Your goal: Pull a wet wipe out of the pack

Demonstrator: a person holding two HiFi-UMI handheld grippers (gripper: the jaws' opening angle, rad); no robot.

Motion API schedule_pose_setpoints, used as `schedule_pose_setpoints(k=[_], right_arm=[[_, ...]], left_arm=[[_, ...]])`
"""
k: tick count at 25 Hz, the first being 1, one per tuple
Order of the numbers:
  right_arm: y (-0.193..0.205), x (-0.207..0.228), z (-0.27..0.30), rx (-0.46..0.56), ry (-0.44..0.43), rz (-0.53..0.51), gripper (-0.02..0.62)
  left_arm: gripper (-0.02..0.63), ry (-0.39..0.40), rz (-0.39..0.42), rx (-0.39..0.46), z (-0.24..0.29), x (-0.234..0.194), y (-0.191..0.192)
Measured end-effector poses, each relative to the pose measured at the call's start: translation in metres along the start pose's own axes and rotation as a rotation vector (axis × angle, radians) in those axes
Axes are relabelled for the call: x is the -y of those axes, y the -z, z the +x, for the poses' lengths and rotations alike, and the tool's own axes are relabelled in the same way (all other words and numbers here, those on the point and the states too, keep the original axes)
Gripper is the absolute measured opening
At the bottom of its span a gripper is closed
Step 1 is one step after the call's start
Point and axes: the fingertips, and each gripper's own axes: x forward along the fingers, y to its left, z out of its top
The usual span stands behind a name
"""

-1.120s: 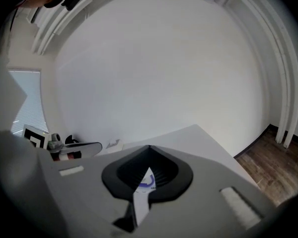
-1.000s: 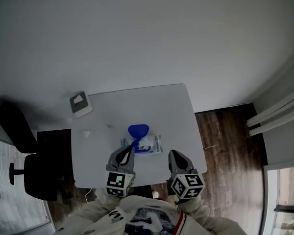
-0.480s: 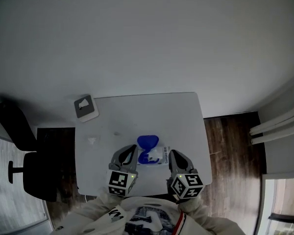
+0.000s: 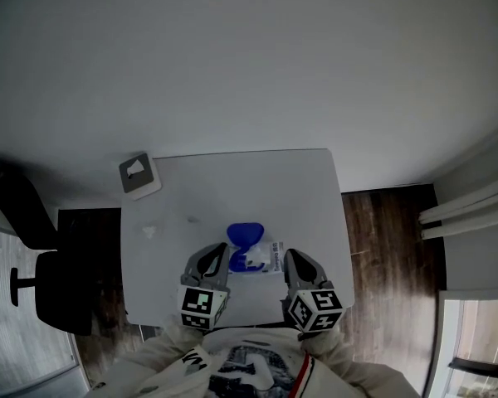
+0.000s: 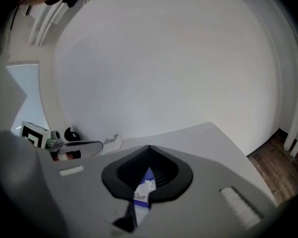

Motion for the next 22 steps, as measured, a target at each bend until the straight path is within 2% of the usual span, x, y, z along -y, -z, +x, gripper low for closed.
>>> schedule_pose_setpoints(k=[6, 12, 18, 22], right_arm=[[0.000, 0.011, -0.008, -0.015, -0.042, -0.011, 0.006], [0.002, 0.027, -0.019, -0.032, -0.105, -0.020, 0.006], [0.004, 0.039, -0.032, -0.041, -0.186, -0.032, 0.006], [0.006, 0.042, -0.037, -0.048, -0.235, -0.045, 0.006]], left_arm=[[0.005, -0.051, -0.015, 0.000, -0.003, 0.013, 0.002], [0.003, -0.100, 0.008, 0.006, -0.009, 0.035, -0.003], [0.003, -0.193, 0.103, 0.024, -0.019, 0.061, -0.010], [0.003, -0.246, 0.099, 0.023, -0.026, 0.066, -0.010]])
